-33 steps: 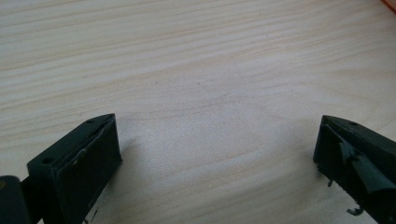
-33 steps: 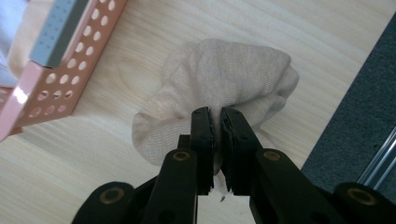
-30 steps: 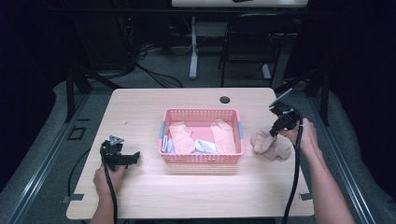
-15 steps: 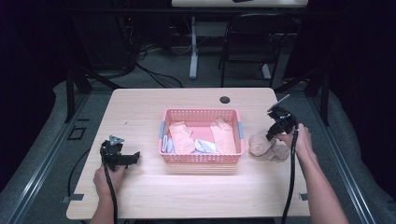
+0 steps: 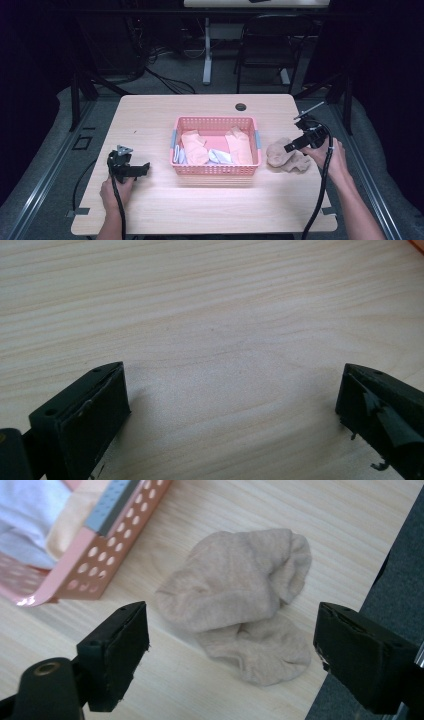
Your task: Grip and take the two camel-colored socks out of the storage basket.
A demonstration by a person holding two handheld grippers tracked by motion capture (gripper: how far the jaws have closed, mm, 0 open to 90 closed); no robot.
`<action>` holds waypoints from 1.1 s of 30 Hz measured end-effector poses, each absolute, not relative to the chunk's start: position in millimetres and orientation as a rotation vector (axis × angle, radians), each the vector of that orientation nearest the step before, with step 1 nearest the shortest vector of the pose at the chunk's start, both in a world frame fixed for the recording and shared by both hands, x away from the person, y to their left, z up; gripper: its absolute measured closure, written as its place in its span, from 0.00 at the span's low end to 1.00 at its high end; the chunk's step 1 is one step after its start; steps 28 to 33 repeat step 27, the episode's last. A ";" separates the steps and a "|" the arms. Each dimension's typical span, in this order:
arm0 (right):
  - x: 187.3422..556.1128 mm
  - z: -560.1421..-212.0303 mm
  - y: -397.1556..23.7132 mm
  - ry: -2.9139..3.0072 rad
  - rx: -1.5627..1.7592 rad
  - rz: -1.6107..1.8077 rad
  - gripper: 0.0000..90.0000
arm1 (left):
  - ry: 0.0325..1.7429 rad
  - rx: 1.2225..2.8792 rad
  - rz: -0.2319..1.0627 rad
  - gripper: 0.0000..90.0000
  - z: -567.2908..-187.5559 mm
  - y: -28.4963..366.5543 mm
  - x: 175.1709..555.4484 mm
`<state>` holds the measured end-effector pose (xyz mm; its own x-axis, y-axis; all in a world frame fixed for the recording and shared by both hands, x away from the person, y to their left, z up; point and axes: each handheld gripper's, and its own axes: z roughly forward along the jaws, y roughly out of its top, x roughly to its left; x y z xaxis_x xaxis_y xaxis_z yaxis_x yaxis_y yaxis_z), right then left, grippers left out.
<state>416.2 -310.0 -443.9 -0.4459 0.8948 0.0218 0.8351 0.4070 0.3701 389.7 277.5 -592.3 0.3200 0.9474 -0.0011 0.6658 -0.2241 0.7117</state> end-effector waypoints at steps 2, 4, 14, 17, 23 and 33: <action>403.1 -441.8 -307.9 2.474 1.513 0.537 0.08 | 1.419 1.976 0.592 0.00 -592.3 277.5 389.7; 394.6 -443.1 -306.4 2.473 1.502 0.559 0.05 | 1.419 1.976 0.592 0.00 -592.3 277.5 389.7; 364.8 -476.3 -300.1 2.526 1.445 0.544 0.03 | 1.419 1.976 0.592 0.00 -592.3 277.4 389.6; 358.0 -491.2 -296.8 2.556 1.437 0.523 0.03 | 1.419 1.976 0.592 0.00 -592.3 277.4 389.6; 352.5 -514.7 -291.4 2.628 1.422 0.476 0.05 | 1.419 1.976 0.592 0.00 -592.3 277.4 389.6; 353.6 -522.8 -289.7 2.658 1.428 0.438 0.05 | 1.419 1.975 0.592 0.00 -592.3 277.5 389.7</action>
